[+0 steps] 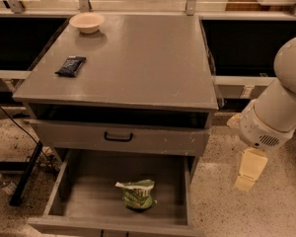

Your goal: Pick green jalapeno chip bag from middle drawer and place on counter

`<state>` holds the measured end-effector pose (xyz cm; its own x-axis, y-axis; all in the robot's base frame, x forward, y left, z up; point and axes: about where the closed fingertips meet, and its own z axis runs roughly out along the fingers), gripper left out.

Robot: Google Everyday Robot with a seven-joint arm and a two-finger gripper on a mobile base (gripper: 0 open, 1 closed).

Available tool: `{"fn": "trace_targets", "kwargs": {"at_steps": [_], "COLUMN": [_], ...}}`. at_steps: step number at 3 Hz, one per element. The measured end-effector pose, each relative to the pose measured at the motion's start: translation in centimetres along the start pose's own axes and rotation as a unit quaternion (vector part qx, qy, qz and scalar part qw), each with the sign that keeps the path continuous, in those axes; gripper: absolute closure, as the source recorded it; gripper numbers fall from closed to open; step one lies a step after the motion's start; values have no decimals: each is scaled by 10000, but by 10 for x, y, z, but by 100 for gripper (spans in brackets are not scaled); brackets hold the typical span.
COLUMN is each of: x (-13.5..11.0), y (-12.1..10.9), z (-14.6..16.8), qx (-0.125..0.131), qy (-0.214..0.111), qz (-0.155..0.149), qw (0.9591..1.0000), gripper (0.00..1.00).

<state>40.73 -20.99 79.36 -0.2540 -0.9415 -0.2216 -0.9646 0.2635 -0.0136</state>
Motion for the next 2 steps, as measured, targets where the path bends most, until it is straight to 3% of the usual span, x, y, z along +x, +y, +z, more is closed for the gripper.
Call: {"fn": "trace_targets", "kwargs": {"at_steps": [1,2], "x": [0,-1], "y": [0,-4], "z": [2,23], "qx": [-18,-229], "qy": [-10,-421], "qz": [8,-1], "qw": [10000,9988], "gripper": [0,0]}}
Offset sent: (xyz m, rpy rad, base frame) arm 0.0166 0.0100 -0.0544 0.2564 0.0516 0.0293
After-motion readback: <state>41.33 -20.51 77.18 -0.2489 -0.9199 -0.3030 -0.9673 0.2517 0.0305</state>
